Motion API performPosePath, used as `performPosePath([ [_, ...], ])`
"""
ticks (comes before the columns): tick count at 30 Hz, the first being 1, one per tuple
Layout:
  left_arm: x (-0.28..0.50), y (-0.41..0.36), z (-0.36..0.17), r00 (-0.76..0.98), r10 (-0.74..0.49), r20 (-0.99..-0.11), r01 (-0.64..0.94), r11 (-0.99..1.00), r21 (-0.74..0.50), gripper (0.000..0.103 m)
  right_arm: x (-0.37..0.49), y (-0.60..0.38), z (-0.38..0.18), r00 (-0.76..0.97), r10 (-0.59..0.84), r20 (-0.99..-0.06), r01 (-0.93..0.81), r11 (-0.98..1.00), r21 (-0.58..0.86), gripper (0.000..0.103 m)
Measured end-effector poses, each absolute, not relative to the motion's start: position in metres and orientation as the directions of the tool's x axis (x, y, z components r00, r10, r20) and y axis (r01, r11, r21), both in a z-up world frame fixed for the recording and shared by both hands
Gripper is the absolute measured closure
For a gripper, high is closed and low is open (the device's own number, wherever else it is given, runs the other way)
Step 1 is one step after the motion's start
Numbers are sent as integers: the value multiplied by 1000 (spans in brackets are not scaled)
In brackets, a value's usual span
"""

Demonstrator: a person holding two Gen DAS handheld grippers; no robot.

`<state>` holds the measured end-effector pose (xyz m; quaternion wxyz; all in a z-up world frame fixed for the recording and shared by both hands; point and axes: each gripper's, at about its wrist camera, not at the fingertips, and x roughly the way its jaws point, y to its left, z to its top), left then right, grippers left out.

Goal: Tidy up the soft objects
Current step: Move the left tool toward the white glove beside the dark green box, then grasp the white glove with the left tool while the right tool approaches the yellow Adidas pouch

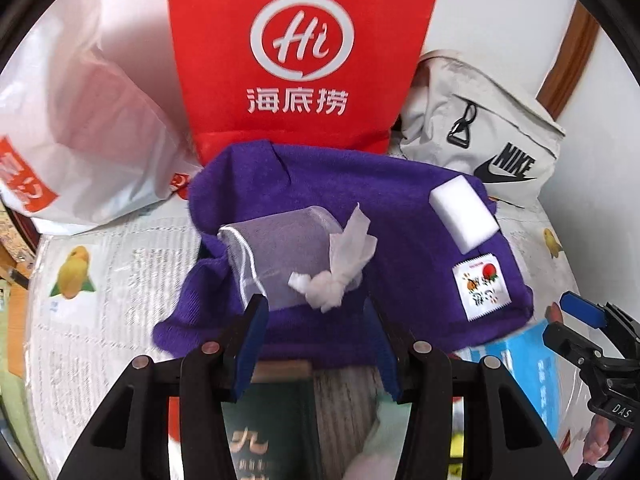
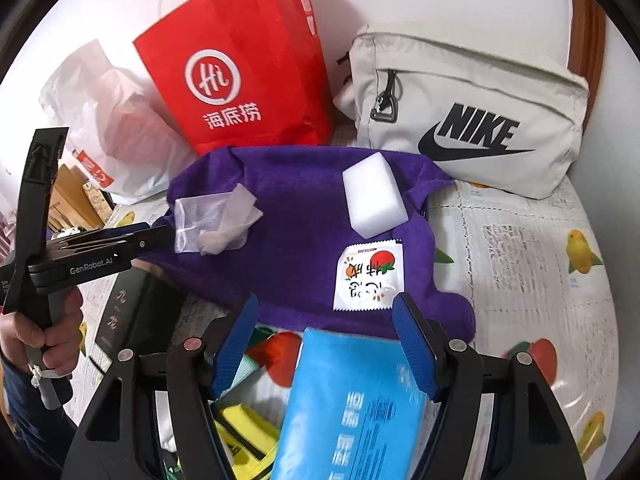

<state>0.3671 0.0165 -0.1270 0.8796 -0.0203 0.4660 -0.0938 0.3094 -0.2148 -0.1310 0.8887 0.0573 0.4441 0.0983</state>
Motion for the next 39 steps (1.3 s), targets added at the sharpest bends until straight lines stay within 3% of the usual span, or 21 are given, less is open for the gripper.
performPosePath([
  [11,287,24,-111,578,-161,-800,142,985,-96,55,240,-207,-110,622,253,-741,-159,968,197,34],
  [22,212,32,-130,571,-171,-803,132,985,-115,52,182,-190,-121,600,307,-738,-224,951,213,34],
  [31,200,-28,-148,565,-215,-796,296,954,-48,51,152,-214,-133,603,270,-751,-169,963,211,34],
  [33,203,-42,-151,565,-219,-795,337,941,-20,41,148,-223,-136,603,262,-754,-147,965,217,34],
  [39,220,-52,-178,542,-127,-831,319,946,64,38,145,-243,-147,595,238,-768,-104,970,220,34],
])
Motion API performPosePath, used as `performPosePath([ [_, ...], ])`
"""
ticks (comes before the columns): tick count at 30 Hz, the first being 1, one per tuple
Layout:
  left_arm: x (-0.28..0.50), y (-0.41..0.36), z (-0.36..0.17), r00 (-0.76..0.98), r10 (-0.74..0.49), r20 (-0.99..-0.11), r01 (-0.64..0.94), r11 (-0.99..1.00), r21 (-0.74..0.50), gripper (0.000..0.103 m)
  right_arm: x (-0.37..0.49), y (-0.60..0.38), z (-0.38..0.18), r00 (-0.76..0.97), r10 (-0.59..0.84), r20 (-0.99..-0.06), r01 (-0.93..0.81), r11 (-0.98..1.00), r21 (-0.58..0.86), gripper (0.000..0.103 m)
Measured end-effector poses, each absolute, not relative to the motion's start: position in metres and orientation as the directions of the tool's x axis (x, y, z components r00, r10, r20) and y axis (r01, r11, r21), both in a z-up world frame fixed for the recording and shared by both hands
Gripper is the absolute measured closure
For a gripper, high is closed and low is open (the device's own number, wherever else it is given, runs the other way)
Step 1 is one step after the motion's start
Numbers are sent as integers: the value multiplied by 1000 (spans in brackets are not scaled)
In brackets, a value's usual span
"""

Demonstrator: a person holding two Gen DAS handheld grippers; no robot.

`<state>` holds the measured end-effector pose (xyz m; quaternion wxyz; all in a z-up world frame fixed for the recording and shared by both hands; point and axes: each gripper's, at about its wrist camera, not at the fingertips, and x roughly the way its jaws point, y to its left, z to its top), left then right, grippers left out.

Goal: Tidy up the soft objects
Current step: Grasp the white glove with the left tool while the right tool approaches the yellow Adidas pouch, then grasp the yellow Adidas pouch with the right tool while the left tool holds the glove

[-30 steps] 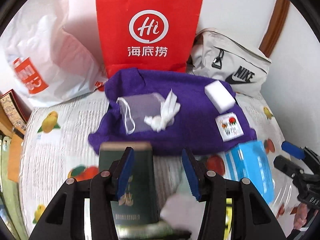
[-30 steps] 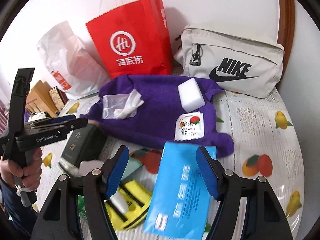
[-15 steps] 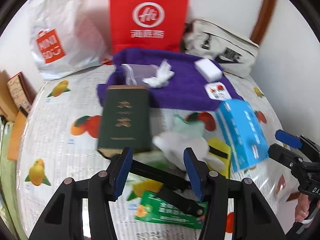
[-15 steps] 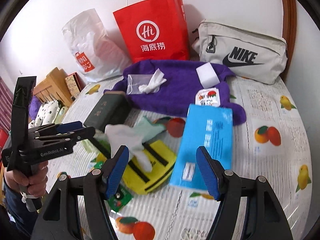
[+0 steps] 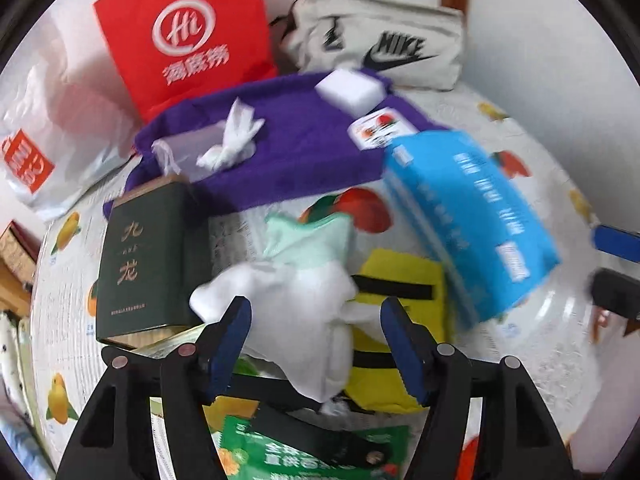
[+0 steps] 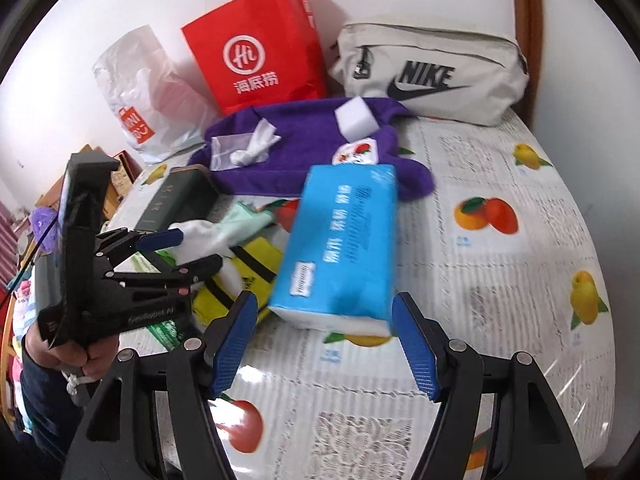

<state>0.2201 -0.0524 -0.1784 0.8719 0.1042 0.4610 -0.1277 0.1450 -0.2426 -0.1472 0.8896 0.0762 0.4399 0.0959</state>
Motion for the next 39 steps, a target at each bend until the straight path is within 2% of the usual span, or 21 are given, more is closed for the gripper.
performPosePath([
  [2,224,-51,-183,530,-135,-837,313,949,45,39,146,-247,-151,589,240,-772,-95,969,229,34],
  [4,226,-53,-185,530,-135,-837,324,945,53,56,149,-250,-155,583,242,-776,-86,967,238,34],
  [5,227,-54,-188,515,-126,-848,331,942,62,75,149,-250,-156,580,244,-777,-85,967,241,34],
  [6,228,-55,-191,500,-128,-857,336,940,56,86,150,-250,-158,576,248,-779,-87,966,243,34],
  [9,231,-48,-190,487,-169,-857,327,945,-1,93,150,-247,-159,573,249,-781,-98,967,236,34],
  [13,221,-42,-164,526,-253,-812,351,934,-64,94,148,-247,-155,584,249,-772,-103,967,233,34],
  [18,208,-36,-133,582,-259,-771,340,939,-59,94,145,-243,-149,594,257,-762,-117,965,235,34],
  [22,195,-23,-114,599,-313,-737,330,935,-129,95,139,-233,-144,598,272,-754,-150,962,229,34],
  [26,181,-16,-102,625,-306,-718,320,940,-122,95,132,-225,-139,603,288,-744,-176,958,227,34],
  [39,161,9,-162,535,-260,-804,246,958,-147,94,123,-205,-150,572,312,-759,-225,949,221,34],
])
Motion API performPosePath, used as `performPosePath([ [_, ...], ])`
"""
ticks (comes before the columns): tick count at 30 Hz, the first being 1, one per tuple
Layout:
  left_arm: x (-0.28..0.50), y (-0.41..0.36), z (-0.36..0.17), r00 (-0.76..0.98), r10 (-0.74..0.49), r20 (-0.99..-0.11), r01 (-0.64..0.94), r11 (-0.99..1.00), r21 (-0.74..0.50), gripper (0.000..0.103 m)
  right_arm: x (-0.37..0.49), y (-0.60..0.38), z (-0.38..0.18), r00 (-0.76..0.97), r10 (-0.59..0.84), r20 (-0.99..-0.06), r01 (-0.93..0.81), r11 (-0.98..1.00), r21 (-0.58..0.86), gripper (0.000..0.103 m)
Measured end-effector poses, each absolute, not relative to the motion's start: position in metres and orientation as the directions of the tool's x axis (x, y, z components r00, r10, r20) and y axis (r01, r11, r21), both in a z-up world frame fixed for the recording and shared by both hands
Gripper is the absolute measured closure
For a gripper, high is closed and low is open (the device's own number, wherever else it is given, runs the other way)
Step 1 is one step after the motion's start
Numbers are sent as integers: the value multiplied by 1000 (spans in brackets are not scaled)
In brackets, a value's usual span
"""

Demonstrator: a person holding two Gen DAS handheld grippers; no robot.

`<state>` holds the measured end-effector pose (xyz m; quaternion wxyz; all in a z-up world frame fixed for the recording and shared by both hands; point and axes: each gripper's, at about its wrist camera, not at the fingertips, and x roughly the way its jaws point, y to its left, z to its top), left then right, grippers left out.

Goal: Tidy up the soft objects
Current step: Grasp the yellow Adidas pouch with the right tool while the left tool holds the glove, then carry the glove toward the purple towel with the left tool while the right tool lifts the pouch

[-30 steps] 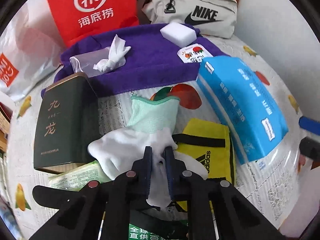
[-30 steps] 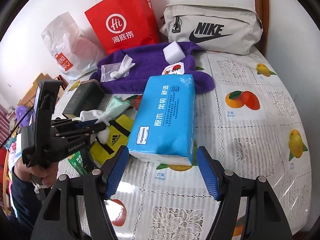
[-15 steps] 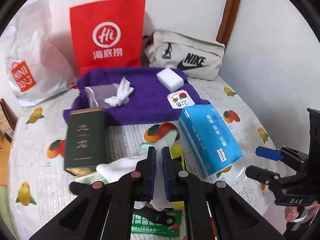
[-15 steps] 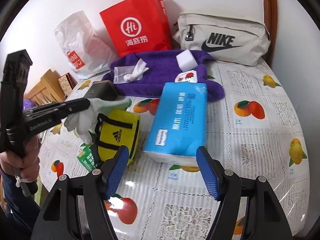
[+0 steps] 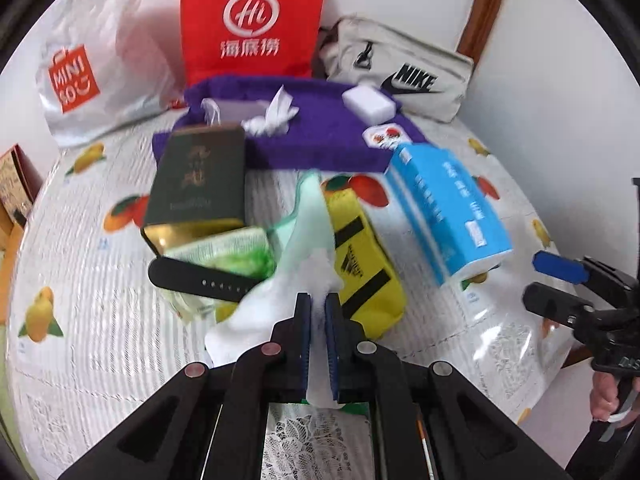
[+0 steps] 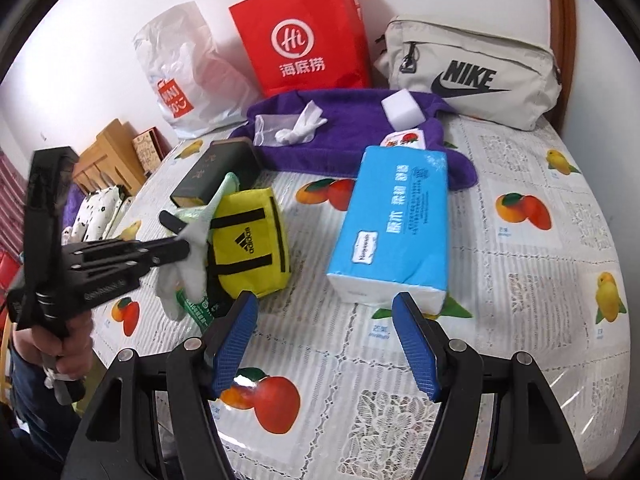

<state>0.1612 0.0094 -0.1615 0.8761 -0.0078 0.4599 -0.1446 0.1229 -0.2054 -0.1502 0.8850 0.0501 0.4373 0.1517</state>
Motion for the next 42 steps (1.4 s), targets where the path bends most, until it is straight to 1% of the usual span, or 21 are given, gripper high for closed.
performPosePath([
  [2,164,9,-168,529,-253,-810,238,960,-144,93,125,-200,-152,563,328,-758,-243,943,228,34],
  [3,166,9,-170,527,-256,-810,238,960,-149,89,127,-196,-153,557,340,-758,-255,938,233,34],
  [4,169,9,-173,523,-256,-813,236,960,-150,88,132,-191,-155,548,353,-758,-271,933,238,34],
  [7,176,9,-179,519,-235,-821,223,965,-135,88,146,-176,-163,530,359,-768,-296,927,230,34],
  [8,178,11,-181,516,-237,-823,221,965,-139,89,149,-172,-165,524,363,-771,-303,925,229,34],
  [9,179,14,-182,516,-244,-821,221,964,-148,94,155,-165,-169,512,369,-776,-317,921,228,34],
  [11,180,21,-184,511,-259,-820,214,962,-171,94,162,-154,-175,503,370,-781,-333,917,220,32],
  [13,181,29,-186,510,-272,-816,205,960,-192,94,167,-142,-174,520,375,-768,-357,912,203,26],
  [18,184,44,-186,521,-313,-794,190,949,-250,94,179,-121,-179,492,354,-795,-369,912,178,26],
  [20,185,49,-186,524,-324,-788,186,946,-265,94,178,-110,-180,484,367,-794,-409,897,166,26],
  [25,189,57,-189,516,-365,-775,190,931,-312,94,189,-90,-205,451,288,-845,-419,904,85,26],
  [31,193,62,-191,511,-391,-765,188,920,-345,94,190,-75,-219,489,202,-849,-438,898,-39,26],
  [32,192,64,-192,512,-394,-763,187,918,-349,94,190,-74,-219,493,198,-847,-439,897,-46,27],
  [33,192,65,-193,512,-399,-760,186,916,-355,94,191,-74,-219,500,186,-846,-435,898,-60,35],
  [34,192,66,-193,512,-404,-758,185,914,-362,94,190,-73,-218,506,179,-844,-434,899,-69,39],
  [37,192,67,-193,509,-413,-755,189,909,-371,94,190,-79,-215,498,189,-846,-433,900,-53,43],
  [42,191,69,-188,519,-422,-743,194,905,-379,94,181,-87,-204,514,198,-835,-430,901,-51,45],
])
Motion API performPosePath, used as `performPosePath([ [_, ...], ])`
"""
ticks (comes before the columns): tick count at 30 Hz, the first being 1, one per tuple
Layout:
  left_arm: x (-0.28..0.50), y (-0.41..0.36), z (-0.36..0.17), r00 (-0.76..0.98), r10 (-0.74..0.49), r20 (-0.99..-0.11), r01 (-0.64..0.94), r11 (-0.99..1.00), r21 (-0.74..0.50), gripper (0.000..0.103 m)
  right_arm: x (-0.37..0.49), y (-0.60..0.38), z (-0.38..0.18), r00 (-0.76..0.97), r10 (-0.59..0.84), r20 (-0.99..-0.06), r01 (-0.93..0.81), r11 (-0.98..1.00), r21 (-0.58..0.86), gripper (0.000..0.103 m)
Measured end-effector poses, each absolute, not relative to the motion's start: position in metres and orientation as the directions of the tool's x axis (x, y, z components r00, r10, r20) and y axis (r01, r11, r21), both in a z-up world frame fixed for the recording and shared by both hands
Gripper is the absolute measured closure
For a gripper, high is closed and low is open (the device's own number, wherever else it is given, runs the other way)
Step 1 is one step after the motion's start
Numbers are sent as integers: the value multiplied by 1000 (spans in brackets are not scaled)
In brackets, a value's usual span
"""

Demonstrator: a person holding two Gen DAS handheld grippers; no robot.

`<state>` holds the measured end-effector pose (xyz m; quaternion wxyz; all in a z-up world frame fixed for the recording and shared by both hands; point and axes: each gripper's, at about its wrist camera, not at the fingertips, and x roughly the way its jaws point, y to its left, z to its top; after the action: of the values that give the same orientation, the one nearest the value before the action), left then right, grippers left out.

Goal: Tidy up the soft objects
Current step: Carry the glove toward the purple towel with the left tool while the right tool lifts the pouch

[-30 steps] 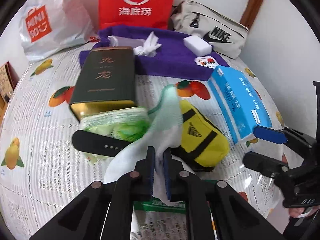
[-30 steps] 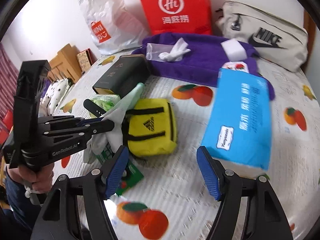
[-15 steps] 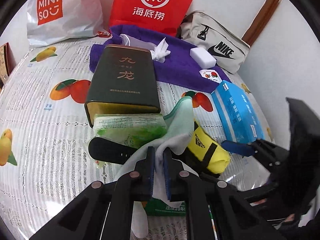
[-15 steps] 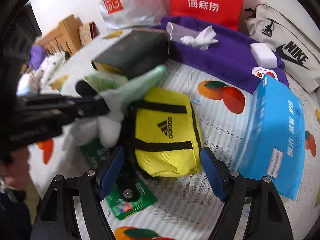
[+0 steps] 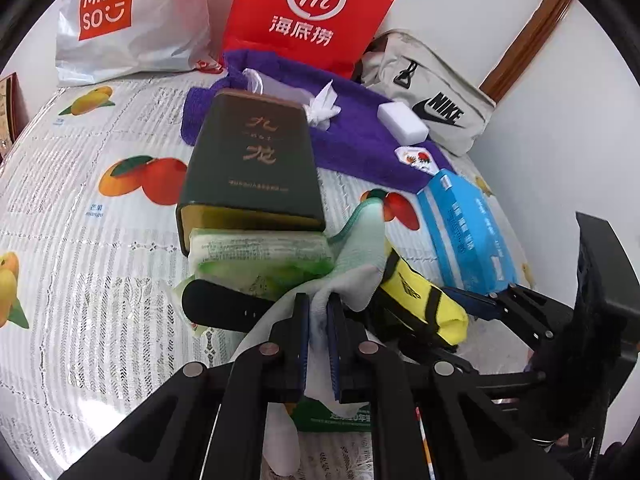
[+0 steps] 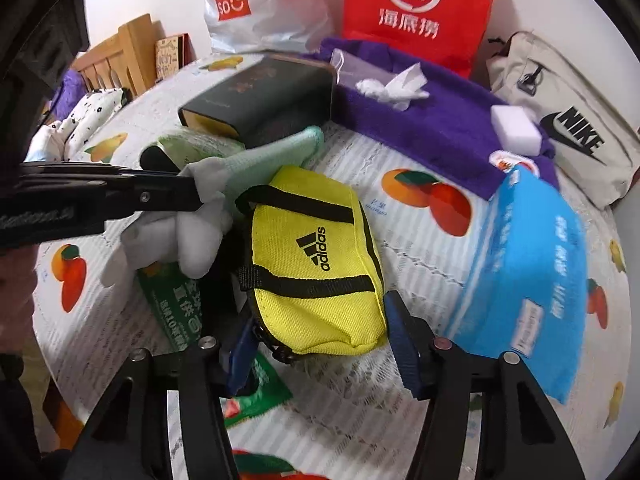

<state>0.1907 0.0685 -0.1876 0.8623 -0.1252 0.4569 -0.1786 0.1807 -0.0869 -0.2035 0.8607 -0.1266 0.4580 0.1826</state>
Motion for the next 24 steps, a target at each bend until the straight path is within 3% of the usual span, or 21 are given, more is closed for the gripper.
performPosePath([
  [24,184,51,-102,629,-419,-654,260,907,-331,94,162,-167,-117,651,218,-727,-275,961,42,45],
])
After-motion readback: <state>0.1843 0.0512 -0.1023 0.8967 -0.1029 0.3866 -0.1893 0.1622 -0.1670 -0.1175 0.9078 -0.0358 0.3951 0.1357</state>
